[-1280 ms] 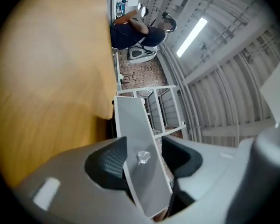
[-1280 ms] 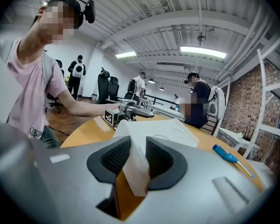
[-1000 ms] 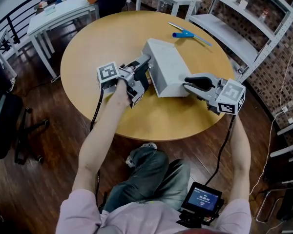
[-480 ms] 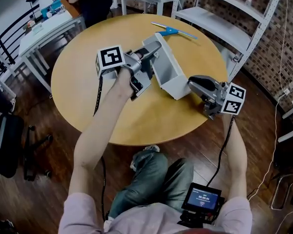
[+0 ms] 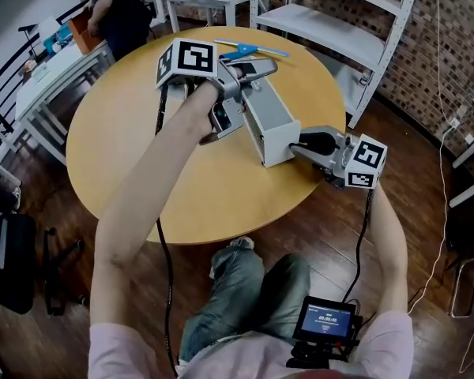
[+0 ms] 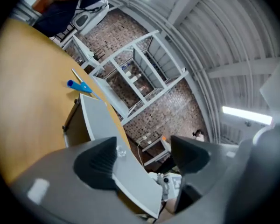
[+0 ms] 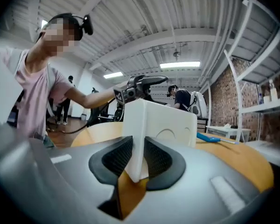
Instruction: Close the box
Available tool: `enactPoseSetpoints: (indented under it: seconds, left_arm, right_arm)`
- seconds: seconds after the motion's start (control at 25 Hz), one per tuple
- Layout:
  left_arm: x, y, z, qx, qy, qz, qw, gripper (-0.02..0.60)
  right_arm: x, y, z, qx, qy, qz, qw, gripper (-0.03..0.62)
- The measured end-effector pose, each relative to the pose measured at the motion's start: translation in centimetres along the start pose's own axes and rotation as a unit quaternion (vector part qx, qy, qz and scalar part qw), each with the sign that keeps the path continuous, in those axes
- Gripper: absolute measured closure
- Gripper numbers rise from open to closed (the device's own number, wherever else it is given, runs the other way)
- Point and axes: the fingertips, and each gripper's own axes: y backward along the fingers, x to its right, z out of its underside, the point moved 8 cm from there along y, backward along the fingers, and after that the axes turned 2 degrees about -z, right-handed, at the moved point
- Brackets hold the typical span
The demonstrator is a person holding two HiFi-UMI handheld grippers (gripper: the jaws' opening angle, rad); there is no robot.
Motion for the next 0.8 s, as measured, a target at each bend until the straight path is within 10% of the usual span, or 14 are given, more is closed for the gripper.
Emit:
enactPoseSetpoints:
  seconds: [0.2,0.36,0.56,0.8]
  left_arm:
    - [0.9,-2.9,0.3,-0.044,-0.048,-0.010,0.9978,0.276]
    - [-0.2,1.3,-1.2,0.103,-0.052,0.044,0.9924,0.367]
    - [-0.3,6.4,-1.8,0.221,-0.171,0.091,0.9558,0.403]
    - [-6.5,10.5,1.0,0.269,-0.361,-0.074,0.8896,0.408]
  right_arm:
    - [0.2,2.3,1.2,-0.001,0.037,0.042,0.998,0.502]
    - [0.1,2.8,1.4,0.023,0.044,0.090,0.995,0.468]
    - [1.3,6.5,-3.8,0.087,-0.004,0.185,0.979,0.459]
    - [3.3,3.2,-12.5,-0.007,-0.063,0.202,0.977,0.445]
